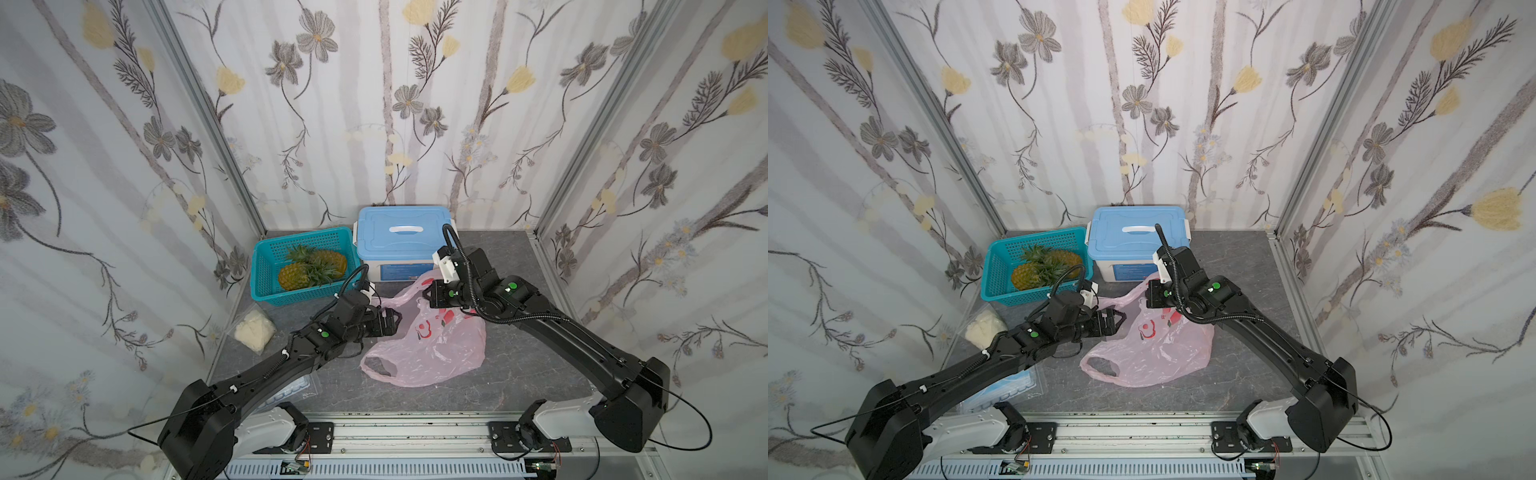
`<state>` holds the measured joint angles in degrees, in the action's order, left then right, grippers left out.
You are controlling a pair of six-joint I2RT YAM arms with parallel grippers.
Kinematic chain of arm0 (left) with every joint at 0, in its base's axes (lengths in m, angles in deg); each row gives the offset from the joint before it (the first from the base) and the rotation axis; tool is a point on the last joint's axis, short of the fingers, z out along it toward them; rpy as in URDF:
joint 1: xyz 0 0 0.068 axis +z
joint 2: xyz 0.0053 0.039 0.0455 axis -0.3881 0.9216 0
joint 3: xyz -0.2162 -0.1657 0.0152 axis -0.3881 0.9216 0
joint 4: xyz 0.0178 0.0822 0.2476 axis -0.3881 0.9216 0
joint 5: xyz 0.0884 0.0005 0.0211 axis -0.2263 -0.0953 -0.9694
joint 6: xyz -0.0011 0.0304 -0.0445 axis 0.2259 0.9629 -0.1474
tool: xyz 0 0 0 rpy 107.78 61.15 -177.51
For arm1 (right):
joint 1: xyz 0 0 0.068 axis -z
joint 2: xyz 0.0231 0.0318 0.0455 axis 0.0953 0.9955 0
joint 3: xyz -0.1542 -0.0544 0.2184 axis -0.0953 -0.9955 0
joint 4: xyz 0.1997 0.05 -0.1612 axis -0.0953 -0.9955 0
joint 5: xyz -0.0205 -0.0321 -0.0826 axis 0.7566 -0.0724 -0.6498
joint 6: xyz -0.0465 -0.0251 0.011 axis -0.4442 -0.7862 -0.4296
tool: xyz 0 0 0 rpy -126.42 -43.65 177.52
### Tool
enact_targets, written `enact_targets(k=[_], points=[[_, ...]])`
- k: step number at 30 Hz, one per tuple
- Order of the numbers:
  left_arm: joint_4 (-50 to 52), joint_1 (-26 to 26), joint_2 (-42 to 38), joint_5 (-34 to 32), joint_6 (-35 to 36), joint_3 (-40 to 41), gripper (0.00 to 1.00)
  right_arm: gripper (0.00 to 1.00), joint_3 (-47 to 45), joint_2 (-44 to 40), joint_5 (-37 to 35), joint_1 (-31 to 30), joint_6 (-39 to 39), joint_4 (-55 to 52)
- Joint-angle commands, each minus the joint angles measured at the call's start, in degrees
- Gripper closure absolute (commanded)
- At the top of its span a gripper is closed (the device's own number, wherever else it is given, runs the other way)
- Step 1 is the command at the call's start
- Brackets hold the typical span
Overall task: Place the pineapple into a plastic bag & tie a knot
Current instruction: Open the plastic bag at the center of the board, then pick up the pineapple from the basket.
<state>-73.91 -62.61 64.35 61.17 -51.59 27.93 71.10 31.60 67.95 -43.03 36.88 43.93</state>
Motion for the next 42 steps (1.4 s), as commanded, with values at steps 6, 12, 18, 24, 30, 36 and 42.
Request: enact_targets(k=[6,12,18,24,30,36,42], points=[[-1.76,0.04,-8.42,2.68,4.04,-0.02,0.0,1.0,0.45,1.6,-4.17,2.58,-1.66,-0.42],[16.82,0.04,-13.93,8.53,13.39,-5.72,0.0,1.0,1.19,3.49,-3.86,4.6,2.47,0.39],[32.67,0.05,-16.59,-5.85,11.2,-9.32,0.0,1.0,0.04,3.58,-2.29,5.47,1.42,0.36],[36.19,0.04,-19.47,-11.98,7.53,-18.24,0.01,1.0,-1.52,1.59,-2.82,8.04,3.22,-0.28],[45.61,1.64,-7.96,-26.68,6.04,-35.56,0.0,1.0,-4.73,-0.96,-2.77,8.5,4.62,-0.46],[48.07,13.29,7.91,-28.25,0.64,-44.62,0.0,1.0,-6.21,-1.64,-2.36,8.64,4.89,0.21],[52.39,22.13,22.4,-23.16,-16.43,-53.83,0.0,1.0,-5.49,-1.08,-2.79,8.62,4.22,0.35]])
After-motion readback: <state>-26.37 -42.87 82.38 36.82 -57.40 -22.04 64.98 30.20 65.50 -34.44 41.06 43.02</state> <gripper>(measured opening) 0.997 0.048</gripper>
